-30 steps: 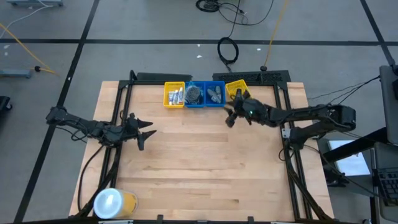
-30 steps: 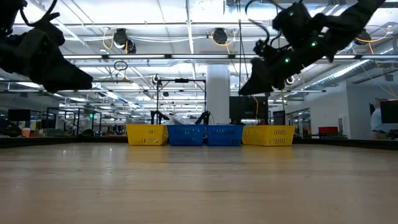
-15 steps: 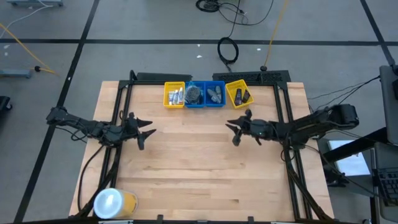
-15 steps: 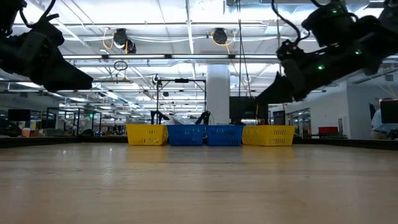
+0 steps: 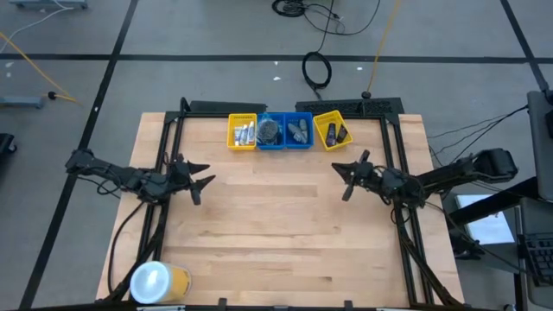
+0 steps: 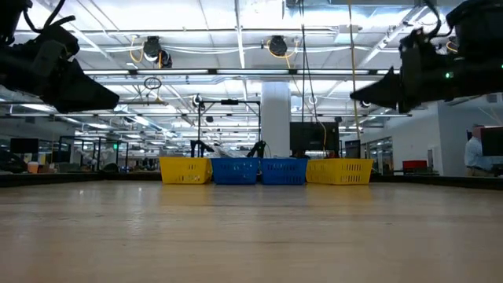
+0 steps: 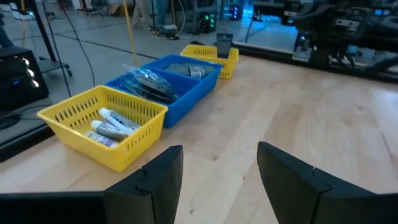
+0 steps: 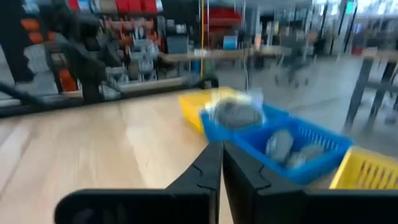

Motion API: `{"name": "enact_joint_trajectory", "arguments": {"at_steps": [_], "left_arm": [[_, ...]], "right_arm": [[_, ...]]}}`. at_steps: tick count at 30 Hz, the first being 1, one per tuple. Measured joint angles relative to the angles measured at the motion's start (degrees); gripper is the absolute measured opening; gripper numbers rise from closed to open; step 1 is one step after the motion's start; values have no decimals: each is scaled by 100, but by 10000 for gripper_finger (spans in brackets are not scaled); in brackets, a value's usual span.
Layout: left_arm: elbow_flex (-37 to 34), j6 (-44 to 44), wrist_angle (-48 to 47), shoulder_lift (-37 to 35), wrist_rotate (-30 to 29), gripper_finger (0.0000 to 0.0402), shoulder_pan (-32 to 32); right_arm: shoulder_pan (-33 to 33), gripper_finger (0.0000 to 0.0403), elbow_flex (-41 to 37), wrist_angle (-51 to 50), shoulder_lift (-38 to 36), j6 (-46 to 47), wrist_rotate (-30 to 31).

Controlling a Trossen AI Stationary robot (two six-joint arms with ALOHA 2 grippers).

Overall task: Pick & Place Travel size toiletries
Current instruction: Return to Home Position

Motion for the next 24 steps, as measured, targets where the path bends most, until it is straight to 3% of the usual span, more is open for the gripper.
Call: {"name": "enact_joint_trajectory", "arguments": {"at_steps": [5, 8, 16, 21, 24], "left_arm": [[4, 131, -5, -291, -211, 207, 0], [6, 280, -1, -502, -286, 207, 0], [190, 13, -1065, -871, -404, 207, 0], [201, 26, -1074, -883, -423, 207, 0], [201, 280, -1076, -873, -388, 207, 0]], "right_arm": [[8, 2, -4, -86, -951, -739, 147], [6, 4, -4, -692, -1648, -940, 151], [12, 2, -9, -3114, -3345, -221, -77], [10, 2, -11, -4146, -4194, -139, -646], [12, 2, -13, -4748, -4573, 45, -659]]}}
